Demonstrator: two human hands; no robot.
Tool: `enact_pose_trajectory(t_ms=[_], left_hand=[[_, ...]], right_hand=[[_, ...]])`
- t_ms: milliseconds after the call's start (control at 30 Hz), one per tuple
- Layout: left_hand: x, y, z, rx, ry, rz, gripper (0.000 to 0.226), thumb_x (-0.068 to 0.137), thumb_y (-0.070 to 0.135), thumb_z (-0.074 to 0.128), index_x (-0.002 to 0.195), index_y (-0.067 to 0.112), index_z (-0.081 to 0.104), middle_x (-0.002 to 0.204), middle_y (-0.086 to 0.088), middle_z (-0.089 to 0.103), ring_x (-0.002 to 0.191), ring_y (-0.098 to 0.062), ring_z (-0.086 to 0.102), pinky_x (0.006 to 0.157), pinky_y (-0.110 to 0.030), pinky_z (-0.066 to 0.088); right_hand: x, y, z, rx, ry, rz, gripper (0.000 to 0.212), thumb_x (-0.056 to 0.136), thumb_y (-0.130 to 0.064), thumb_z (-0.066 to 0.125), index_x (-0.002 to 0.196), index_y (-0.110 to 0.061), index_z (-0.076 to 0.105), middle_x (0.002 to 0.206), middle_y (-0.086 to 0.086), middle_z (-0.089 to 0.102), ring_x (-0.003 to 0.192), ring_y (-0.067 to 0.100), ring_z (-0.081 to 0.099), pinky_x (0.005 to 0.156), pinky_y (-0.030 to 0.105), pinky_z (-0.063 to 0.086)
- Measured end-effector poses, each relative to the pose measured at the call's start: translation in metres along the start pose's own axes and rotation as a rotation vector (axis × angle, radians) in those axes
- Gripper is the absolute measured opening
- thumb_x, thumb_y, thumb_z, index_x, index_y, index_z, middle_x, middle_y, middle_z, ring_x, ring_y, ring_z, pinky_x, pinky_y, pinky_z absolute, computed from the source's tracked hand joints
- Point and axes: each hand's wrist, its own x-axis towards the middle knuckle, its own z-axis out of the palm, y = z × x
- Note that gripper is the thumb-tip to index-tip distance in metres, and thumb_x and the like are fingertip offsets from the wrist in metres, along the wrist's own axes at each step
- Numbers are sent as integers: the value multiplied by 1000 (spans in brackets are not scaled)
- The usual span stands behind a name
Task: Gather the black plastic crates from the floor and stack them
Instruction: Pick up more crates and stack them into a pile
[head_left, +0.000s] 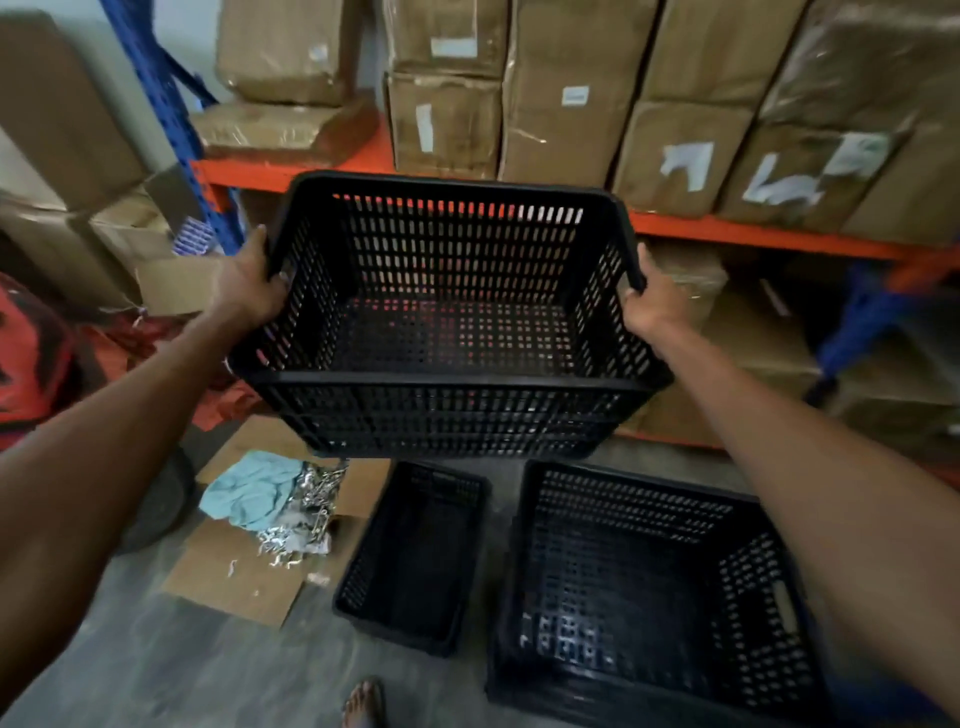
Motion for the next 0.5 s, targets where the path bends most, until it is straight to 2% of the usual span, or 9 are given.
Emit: enact_pose_trajectory(t_ms=[100,200,367,500], left_hand=[[-51,56,28,-56,-17,-42,47,90,15,54,135,5,43,118,-34,60,109,-52,57,92,-50,46],[-102,110,64,-129,-42,-38,52,90,17,53,141,11,40,121,-33,61,114,-50,56,96,-46,46],[-170,166,114,-190,-122,-26,49,90,18,52,138,12,41,120,-30,63,112,-50,57,92,-46,47],[-205,193,147,-180,-205,-19,49,90,18,52,138,15,42,118,-28,64,110,-49,57,93,-45,47]], right_hand=[[-13,63,-52,-80,39,28,62,99,-30,44,151,-49,17,134,11,59,123,36,53,99,41,45],[-30,134,-97,-133,95,41,62,99,-27,45,152,-44,20,135,14,58,125,39,51,101,43,44],[-64,236,-130,-120,140,105,60,98,-29,49,151,-44,25,133,21,58,121,42,53,100,46,45],[-94,297,-143,-142,121,204,60,98,-31,49,150,-47,24,130,18,59,120,41,55,97,45,47]])
